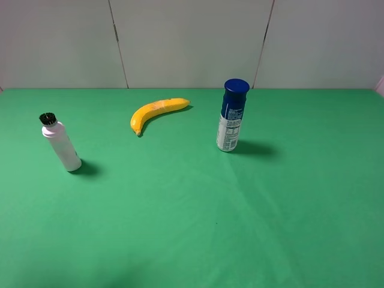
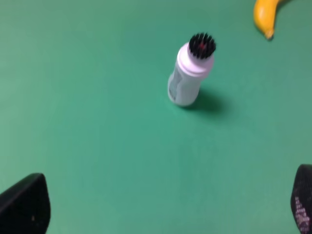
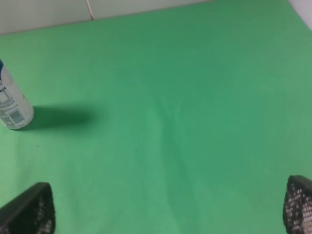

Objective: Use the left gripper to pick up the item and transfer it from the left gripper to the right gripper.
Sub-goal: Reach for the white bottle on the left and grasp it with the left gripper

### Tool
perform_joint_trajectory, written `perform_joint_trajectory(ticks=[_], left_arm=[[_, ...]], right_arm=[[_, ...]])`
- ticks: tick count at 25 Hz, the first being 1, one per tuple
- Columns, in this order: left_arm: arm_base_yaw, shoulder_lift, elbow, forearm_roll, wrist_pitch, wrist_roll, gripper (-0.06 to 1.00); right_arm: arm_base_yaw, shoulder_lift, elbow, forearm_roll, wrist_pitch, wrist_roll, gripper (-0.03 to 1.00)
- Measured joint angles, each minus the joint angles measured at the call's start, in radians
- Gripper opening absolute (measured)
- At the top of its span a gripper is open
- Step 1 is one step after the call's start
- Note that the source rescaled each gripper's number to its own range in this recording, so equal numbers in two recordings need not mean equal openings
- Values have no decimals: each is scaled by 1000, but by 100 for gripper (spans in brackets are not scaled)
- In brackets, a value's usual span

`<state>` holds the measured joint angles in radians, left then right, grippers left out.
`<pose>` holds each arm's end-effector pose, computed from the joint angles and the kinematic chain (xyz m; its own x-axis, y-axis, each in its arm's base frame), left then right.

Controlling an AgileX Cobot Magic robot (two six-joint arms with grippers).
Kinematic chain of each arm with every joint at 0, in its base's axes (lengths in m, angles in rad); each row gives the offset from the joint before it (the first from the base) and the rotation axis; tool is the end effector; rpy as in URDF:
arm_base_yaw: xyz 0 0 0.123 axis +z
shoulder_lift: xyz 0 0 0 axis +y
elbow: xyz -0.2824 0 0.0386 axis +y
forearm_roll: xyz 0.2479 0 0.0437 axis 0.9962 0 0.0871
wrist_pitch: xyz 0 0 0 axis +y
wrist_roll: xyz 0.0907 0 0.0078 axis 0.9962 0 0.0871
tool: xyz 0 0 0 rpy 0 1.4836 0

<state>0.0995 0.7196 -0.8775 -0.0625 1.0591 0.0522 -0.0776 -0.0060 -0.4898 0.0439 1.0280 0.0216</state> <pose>0.1133 0.0063 0.3542 -0.7240 -0.0506 -0.6879 -0.0463 0.9986 -0.0247 -0.0030 0.0037 0.2770 -0.4264 0.0775 -0.9012 0.0626 0.9965 0.0561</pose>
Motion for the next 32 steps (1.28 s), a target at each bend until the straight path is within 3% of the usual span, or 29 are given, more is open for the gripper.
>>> perform_joint_trajectory(ticks=[19,26,32], left_arm=[[-12,559,-139,1,-42,-15,100],[-89,668,-139,3,-103,-72,100],[-181,745,-139,76,-153,-162,100]], right_arm=[[0,0,0,0,0,0,100],[0,0,0,0,0,0,100],[0,0,0,0,0,0,100]])
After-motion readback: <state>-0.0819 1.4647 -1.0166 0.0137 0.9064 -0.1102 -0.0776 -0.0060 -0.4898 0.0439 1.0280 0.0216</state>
